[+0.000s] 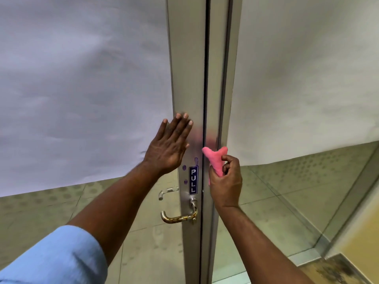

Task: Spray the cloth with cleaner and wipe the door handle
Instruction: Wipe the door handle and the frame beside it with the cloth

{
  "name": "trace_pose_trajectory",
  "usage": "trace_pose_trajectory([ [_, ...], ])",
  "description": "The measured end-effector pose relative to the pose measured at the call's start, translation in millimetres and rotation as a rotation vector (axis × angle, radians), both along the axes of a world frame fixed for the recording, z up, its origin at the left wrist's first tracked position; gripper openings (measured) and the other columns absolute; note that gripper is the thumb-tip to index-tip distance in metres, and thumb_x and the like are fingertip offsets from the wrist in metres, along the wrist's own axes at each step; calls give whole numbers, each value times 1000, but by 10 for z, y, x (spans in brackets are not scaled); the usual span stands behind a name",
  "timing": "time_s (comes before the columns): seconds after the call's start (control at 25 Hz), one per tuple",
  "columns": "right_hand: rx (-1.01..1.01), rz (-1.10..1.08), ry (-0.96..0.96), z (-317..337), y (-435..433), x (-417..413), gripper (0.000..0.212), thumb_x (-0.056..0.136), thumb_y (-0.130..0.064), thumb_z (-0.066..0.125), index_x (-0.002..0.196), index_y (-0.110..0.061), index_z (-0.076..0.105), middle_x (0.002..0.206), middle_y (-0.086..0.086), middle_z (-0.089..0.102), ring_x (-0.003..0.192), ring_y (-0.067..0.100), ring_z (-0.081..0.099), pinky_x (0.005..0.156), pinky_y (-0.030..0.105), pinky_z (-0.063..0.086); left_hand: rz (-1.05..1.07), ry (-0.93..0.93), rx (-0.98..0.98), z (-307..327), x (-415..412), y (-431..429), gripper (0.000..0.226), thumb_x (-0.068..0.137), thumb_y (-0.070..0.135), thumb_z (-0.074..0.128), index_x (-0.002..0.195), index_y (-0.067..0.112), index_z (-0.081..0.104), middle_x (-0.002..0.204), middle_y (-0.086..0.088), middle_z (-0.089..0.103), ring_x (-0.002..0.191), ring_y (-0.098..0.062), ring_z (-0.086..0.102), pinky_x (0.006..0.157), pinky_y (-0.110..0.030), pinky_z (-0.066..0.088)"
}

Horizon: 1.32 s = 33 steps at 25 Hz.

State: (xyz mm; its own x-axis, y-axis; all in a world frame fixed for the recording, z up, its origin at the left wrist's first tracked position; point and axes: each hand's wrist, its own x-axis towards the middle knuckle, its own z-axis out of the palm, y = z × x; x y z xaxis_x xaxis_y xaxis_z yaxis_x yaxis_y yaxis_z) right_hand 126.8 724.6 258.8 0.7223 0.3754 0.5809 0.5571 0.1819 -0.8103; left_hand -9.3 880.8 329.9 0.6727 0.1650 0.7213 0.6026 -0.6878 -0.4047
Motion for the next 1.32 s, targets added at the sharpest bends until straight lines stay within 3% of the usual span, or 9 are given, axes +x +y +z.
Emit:
trace_pose_trajectory([
  [0.16, -85, 8, -152, -120, 307, -98, 29, 90, -32, 71, 106, -39, 47, 96, -14, 55, 77, 3, 55, 58, 3, 39, -3, -13, 14, -16, 8, 50, 67, 110, 39, 27, 166, 10, 4, 173, -10, -8, 160, -25, -10, 129, -45, -9],
  [0.28, -126, 22, -204, -234, 487, -131, 28, 90, -48, 57, 111, -32, 51, 105, -9, 58, 86, 9, 58, 64, 19, 53, -23, -16, 25, -14, 13, 67, 66, 110, 37, 29, 166, 9, 9, 173, -11, -5, 160, -25, -7, 129, -45, -8],
  [0.36, -152, 17, -229, -301, 539, -142, 40, 89, -52, 58, 121, -29, 53, 116, -5, 60, 99, 13, 61, 76, 29, 60, -34, -18, 45, -20, 19, 74, 65, 110, 36, 30, 165, 8, 11, 173, -12, 0, 160, -25, -5, 129, -47, -5],
  [0.48, -160, 41, -312, -386, 533, -174, 54, 92, -44, 60, 140, -22, 50, 135, 0, 57, 119, 17, 58, 97, 26, 53, -20, -23, 66, -22, 27, 91, 64, 110, 37, 28, 165, 8, 11, 173, -16, 11, 160, -26, -3, 128, -47, -4],
  [0.6, -147, 59, -325, -439, 489, -206, 53, 97, -36, 56, 145, -15, 51, 141, 7, 60, 129, 22, 57, 107, 33, 50, -12, -21, 76, -24, 29, 94, 64, 109, 36, 27, 165, 8, 11, 173, -17, 13, 159, -25, -3, 128, -45, -8],
  [0.72, -101, 95, -331, -443, 520, -134, 43, 98, -22, 59, 138, -5, 61, 136, 13, 66, 127, 29, 61, 108, 40, 51, -29, -23, 93, -27, 44, 104, 64, 110, 35, 29, 165, 8, 10, 172, -17, 16, 160, -27, 5, 128, -45, -8],
  [0.84, -89, 122, -362, -452, 544, -71, 38, 96, -5, 65, 133, -3, 65, 133, 13, 67, 126, 27, 61, 112, 30, 46, -36, -24, 107, -37, 41, 122, 65, 109, 35, 30, 164, 9, 6, 172, -18, 18, 160, -29, 9, 128, -45, -8],
  [1.08, -102, 184, -483, -503, 599, -22, 39, 93, -5, 59, 131, -8, 67, 131, 12, 68, 125, 24, 61, 116, 21, 36, -22, -25, 107, -34, 41, 134, 64, 110, 41, 20, 165, 7, 16, 172, -17, 18, 159, -23, -5, 128, -44, -11],
  [1.32, -219, 163, -712, -599, 612, 38, 36, 85, -5, 66, 120, -11, 73, 111, 9, 70, 100, 29, 64, 90, 41, 58, -21, -12, 85, -30, 28, 123, 64, 109, 36, 28, 165, 9, 14, 173, -15, 15, 159, -24, -6, 128, -45, -10],
])
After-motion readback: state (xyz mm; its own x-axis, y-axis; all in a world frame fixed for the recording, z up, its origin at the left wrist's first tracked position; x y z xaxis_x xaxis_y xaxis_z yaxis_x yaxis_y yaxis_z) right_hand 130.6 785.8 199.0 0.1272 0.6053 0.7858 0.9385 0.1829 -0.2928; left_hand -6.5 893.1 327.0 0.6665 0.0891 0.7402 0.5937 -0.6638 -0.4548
